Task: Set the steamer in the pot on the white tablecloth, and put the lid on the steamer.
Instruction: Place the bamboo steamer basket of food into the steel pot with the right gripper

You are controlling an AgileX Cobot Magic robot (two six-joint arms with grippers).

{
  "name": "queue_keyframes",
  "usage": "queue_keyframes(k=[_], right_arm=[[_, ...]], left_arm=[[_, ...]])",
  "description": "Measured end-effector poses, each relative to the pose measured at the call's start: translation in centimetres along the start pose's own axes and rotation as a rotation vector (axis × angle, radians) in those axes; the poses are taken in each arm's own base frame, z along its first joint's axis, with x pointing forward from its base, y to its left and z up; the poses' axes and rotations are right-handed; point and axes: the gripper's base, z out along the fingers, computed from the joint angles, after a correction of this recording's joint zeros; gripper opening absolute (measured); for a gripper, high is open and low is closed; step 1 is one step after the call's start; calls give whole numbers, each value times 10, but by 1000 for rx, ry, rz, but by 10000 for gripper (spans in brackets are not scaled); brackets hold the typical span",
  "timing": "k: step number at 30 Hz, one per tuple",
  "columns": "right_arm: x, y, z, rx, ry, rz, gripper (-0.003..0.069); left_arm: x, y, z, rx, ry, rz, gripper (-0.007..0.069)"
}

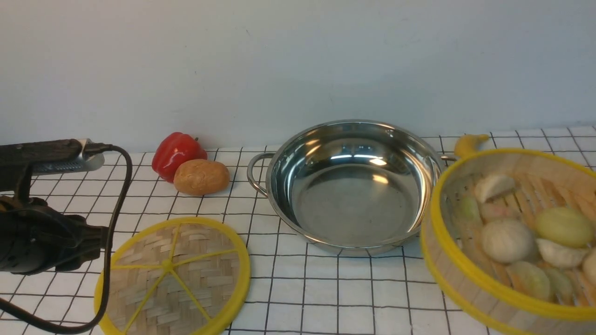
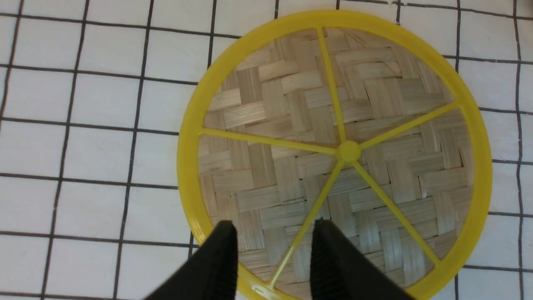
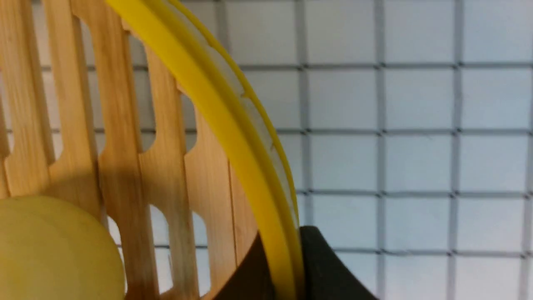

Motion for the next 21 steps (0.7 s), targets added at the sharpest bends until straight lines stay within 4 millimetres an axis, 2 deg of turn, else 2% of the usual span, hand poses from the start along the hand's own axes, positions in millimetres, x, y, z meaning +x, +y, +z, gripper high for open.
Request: queue_keyframes(k=[2,5,8,11,12,13,14,16,21], right_arm=[[-10,9,-8,-44,-36,-8,55],[-33,38,-13,-80,-76,-78,55],[-58,80,-4,-98,-67,-161,55],[-78,116,12,-92,-34,-214,55],[-85,125,13,-95,-45,-222,55],[-99,143,21,-94,-56,-243,55],[-99,144,26,-92,-45,-246,55],[-128,172,37,-112,-112,-255,55],[-156,189,53,-160,-168,-217,55]], left_arm=[[0,0,0,-1,0,1,243],[0,0,0,-1,0,2,243],[0,0,0,-1,0,2,243],[0,0,0,-1,0,2,243],[0,0,0,-1,0,2,243],[0,0,0,-1,0,2,243],[0,0,0,-1,0,2,243],[0,0,0,-1,0,2,243],[0,0,0,-1,0,2,243]])
